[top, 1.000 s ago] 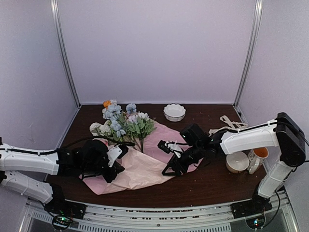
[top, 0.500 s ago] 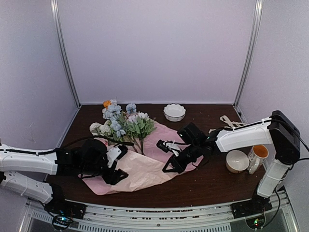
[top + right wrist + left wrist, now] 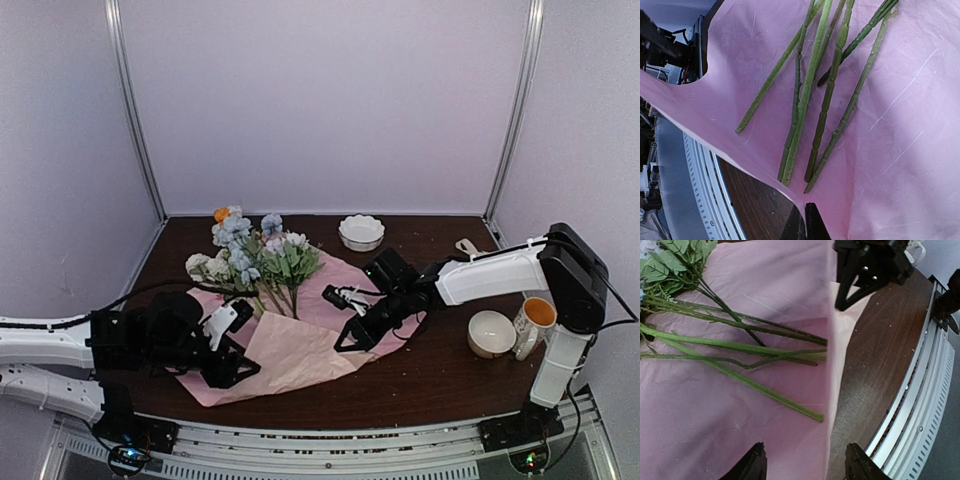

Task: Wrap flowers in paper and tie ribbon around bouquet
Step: Fold the bottom corner of the flattened wrapping paper at the center of the board.

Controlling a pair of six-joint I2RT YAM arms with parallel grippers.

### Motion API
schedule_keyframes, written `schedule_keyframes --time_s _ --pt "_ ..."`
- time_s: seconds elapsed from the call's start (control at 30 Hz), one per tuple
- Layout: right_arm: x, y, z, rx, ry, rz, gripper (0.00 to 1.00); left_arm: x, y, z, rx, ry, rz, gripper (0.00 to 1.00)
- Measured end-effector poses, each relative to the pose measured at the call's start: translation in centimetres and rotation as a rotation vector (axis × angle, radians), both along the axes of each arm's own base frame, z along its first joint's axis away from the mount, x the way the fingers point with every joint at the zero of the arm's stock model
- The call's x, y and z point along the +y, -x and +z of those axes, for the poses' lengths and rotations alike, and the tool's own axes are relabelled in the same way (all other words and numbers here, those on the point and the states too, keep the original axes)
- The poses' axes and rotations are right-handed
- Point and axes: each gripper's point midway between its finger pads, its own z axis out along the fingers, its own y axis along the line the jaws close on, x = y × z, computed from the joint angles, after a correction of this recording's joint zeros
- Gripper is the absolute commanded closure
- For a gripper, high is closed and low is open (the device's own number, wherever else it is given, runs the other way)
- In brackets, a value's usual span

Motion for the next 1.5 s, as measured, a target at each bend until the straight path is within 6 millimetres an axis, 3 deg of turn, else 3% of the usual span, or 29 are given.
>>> schedule_keyframes --time_s 0.17,0.23,0.6,0.67,0.8,0.87,1.17,1.23,1.33,1.5 --pt "0.5 -1.4 -0.2 0.015 -0.032 -0.066 1.00 -0.6 2.9 -1.1 0.006 -0.021 -0.105 0.26" --pt "0.8 -1.9 -0.4 0.025 -0.048 -0.091 1.00 -0.2 3.3 -1.7 0.010 -0.037 -0.111 0.23" --pt "0.5 -2.9 -1.6 0.038 -0.026 -0.145 1.00 2.8 1.4 -3.4 -0.013 -0.104 0.079 0.27" --pt "0.3 -3.2 -1.7 0.050 -0.022 -0.160 1.00 3.2 1.5 -4.1 0.005 -0.114 0.094 0.32" --pt "0.0 -3.4 -2.1 0.072 -0.014 -0.188 1.00 3.7 1.7 -5.3 0.034 -0.144 0.114 0.51" --pt "0.0 -3.4 -2.2 0.077 -0.012 -0.195 1.00 3.8 1.6 -5.6 0.042 -0.151 0.134 0.55" --pt "-0.3 -3.2 -2.6 0.106 -0.001 -0.220 1.00 3.9 2.5 -7.7 0.107 -0.115 0.140 0.51" --pt "-0.3 -3.2 -2.6 0.112 -0.004 -0.224 1.00 3.7 2.7 -8.3 0.126 -0.118 0.137 0.63" --pt "-0.3 -3.2 -2.6 0.117 -0.007 -0.229 1.00 3.5 2.8 -9.0 0.144 -0.135 0.137 0.98" --pt "-0.9 -3.3 -3.1 0.126 0.000 -0.242 1.00 3.7 3.1 -9.9 0.174 -0.163 0.142 1.00"
